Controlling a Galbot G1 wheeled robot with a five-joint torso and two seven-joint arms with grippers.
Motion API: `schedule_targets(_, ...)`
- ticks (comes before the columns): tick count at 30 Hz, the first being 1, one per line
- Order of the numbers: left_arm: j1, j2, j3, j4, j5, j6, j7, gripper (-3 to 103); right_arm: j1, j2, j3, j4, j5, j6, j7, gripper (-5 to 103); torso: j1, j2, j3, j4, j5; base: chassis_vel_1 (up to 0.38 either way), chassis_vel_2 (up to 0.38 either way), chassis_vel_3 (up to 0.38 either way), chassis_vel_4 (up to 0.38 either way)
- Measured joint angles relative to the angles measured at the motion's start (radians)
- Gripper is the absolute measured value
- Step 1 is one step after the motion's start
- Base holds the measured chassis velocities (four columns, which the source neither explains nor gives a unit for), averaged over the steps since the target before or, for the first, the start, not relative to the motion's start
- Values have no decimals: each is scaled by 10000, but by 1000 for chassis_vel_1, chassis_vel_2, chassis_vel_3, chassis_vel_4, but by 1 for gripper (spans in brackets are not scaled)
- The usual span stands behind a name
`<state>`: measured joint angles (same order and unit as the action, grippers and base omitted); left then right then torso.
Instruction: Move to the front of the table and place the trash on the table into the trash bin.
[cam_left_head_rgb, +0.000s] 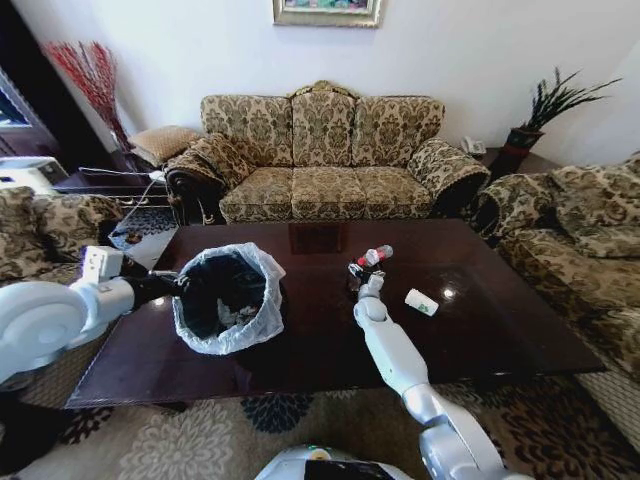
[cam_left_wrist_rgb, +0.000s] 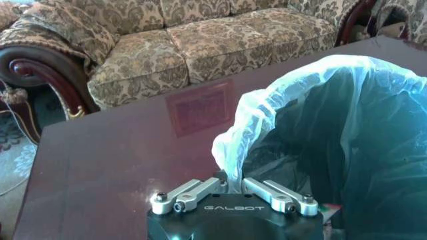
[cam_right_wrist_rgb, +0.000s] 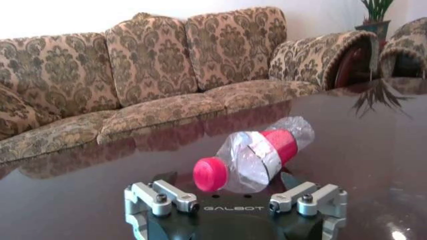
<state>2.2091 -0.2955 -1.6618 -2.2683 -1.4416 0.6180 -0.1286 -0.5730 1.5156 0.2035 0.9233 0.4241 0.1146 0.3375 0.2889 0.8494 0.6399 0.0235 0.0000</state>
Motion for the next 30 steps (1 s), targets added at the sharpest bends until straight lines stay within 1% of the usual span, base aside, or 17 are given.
schedule_targets(1,-1,-11,1,1,1,-4,1,0,72,12,-5,-125,38,17,-16,99,0,0,0,1,-1,0,0,0,0)
schedule_targets(4,-2,-19,3,3,1,-8,4,0,127,18,-9,-213,68,26,-34,99,0,0,0,2,-3,0,0,0,0)
schedule_targets(5,-2,-29,6,17,1,-21,14,0,201,29,-13,-312,102,35,-96,90,0,0,0,1,-3,0,0,0,0)
schedule_targets(7,-3,-31,14,80,5,-70,31,0,304,32,-44,-450,99,63,-320,79,0,0,0,-4,-2,0,0,0,0)
schedule_targets(8,-3,-31,14,80,5,-70,31,0,304,32,-44,-450,99,63,-320,79,0,0,0,-4,-2,0,0,0,0)
schedule_targets(11,-12,3,50,127,12,-98,37,0,377,72,-38,-493,94,73,-364,63,0,0,0,-3,-2,0,0,0,0)
schedule_targets(13,-18,12,65,131,14,-113,38,0,402,84,-40,-531,96,73,-379,63,0,0,0,-1,-2,0,0,0,0)
schedule_targets(15,-24,15,109,139,81,-244,-11,0,455,98,-43,-652,107,79,-412,52,0,1,0,-2,-2,0,0,0,0)
schedule_targets(16,-24,15,109,139,81,-244,-11,0,455,98,-43,-652,107,79,-412,52,0,1,0,-2,-2,0,0,0,0)
schedule_targets(18,-22,-6,127,174,162,-350,-93,0,457,84,-45,-687,199,77,-444,41,0,1,0,-3,3,0,0,0,0)
schedule_targets(19,-22,-6,127,174,162,-350,-93,0,457,84,-45,-687,199,77,-444,41,0,1,0,-3,3,0,0,0,0)
schedule_targets(21,-8,-37,125,186,169,-355,-81,0,424,56,-47,-669,276,66,-475,35,0,1,0,-3,0,0,0,0,0)
schedule_targets(22,-6,-49,115,189,172,-355,-82,0,407,42,-49,-649,292,61,-487,33,0,2,-1,-2,0,0,0,0,0)
schedule_targets(26,-2,-68,109,176,173,-355,-81,0,320,1,-47,-514,314,39,-488,33,0,2,-1,0,0,0,0,0,0)
schedule_targets(28,4,-103,110,160,174,-352,-81,0,-51,-147,-50,225,347,-13,-538,33,2,0,0,-3,2,0,0,0,0)
schedule_targets(29,4,-103,110,160,174,-352,-81,0,-51,-147,-50,225,347,-13,-538,33,2,0,0,-3,2,0,0,0,0)
schedule_targets(30,9,-130,109,163,176,-336,-82,0,-325,-261,-49,907,494,53,-720,33,3,1,1,-5,-1,0,0,0,0)
